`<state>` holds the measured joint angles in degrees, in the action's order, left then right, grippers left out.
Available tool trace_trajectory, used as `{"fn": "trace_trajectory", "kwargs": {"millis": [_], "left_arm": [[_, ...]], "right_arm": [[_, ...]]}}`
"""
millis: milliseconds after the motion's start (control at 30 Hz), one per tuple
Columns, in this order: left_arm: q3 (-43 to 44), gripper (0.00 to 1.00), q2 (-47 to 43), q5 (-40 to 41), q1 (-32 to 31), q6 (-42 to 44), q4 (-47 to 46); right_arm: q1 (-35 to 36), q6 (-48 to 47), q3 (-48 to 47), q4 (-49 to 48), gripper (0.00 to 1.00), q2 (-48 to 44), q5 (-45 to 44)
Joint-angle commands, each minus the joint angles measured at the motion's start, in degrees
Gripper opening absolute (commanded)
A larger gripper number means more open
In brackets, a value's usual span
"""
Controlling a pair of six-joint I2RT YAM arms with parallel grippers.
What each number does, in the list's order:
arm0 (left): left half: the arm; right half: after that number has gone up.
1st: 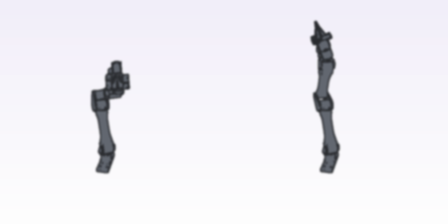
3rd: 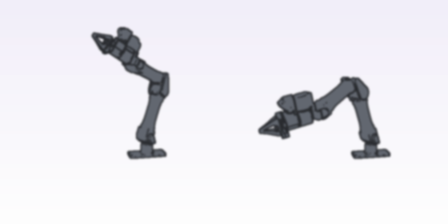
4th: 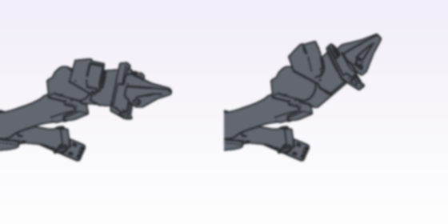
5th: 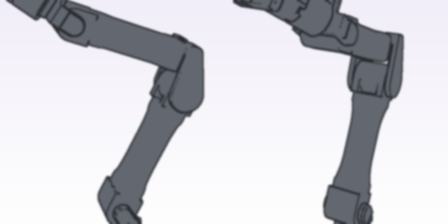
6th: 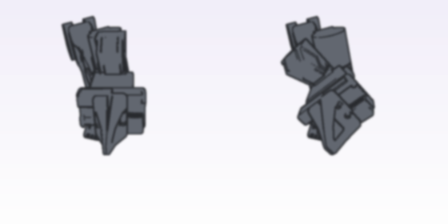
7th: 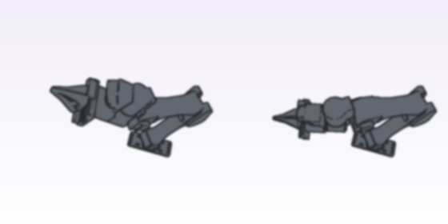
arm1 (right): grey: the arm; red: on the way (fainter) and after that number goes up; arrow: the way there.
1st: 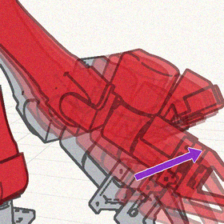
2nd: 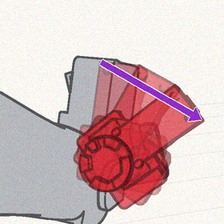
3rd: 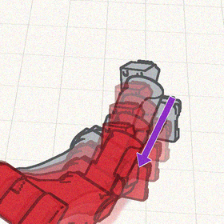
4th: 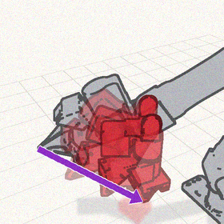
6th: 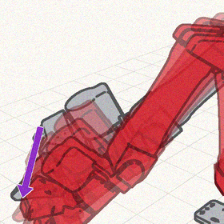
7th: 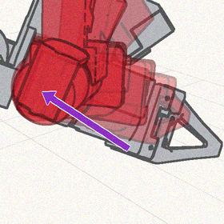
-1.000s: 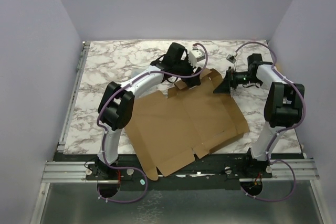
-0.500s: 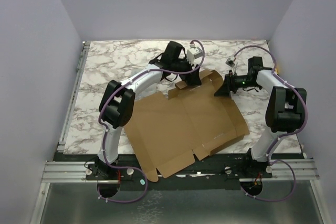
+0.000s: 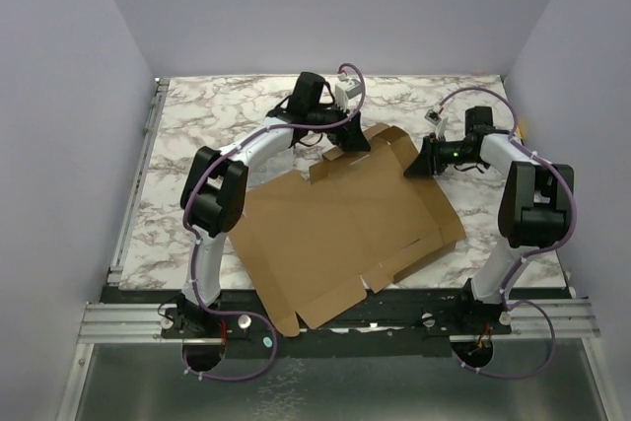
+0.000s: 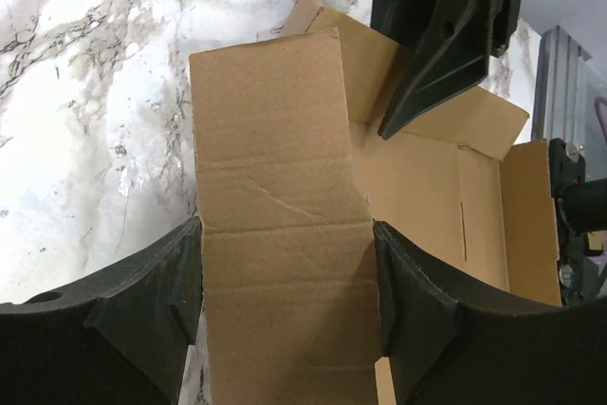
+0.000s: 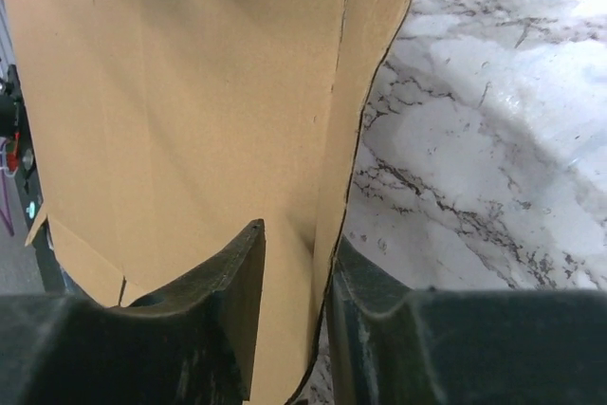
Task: Fold the paper box
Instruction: Fold the paper box at the center of the board.
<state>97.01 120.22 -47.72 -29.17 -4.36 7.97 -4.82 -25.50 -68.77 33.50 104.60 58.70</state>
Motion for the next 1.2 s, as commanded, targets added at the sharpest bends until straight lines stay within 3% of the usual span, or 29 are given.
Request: {"fn": "trace_trajectory", "kwargs": {"millis": [0,433,567,700,867,967,1167], "left_arm": [[-0.3,0.25,0.3,-2.6,0.3,-3.4,-3.6],[-0.5,0.28,1.3,4.3,0.3,-9.8,-3.9],[0.2,0.44,1.1,5.8,0.2,-12.8,-4.0],[1.4,0.54,1.2,6.6,0.8,-16.7,-4.0],[1.7,0.58,0.4,6.7,3.8,-21.1,-3.9],[-1.4,0.59,-2.3,9.9,5.6,-19.6,-3.5],[-10.7,0.71,-13.3,19.2,7.9,-11.6,-0.9]], "right_arm": [[0.5,-0.7,1.3,-4.1,0.32,-2.6,-2.1],[8.8,-0.9,7.0,-12.7,0.21,-9.2,-28.0],[10.4,-1.1,8.1,-14.9,0.14,-9.0,-34.0],[10.9,-0.9,8.7,-16.6,0.05,-8.7,-35.6],[11.0,-0.9,9.2,-17.1,0.01,-8.2,-35.5],[11.0,-1.3,8.9,-17.1,0.01,-7.2,-36.6],[11.0,-1.5,9.2,-17.4,0.01,-6.9,-37.4]]}}
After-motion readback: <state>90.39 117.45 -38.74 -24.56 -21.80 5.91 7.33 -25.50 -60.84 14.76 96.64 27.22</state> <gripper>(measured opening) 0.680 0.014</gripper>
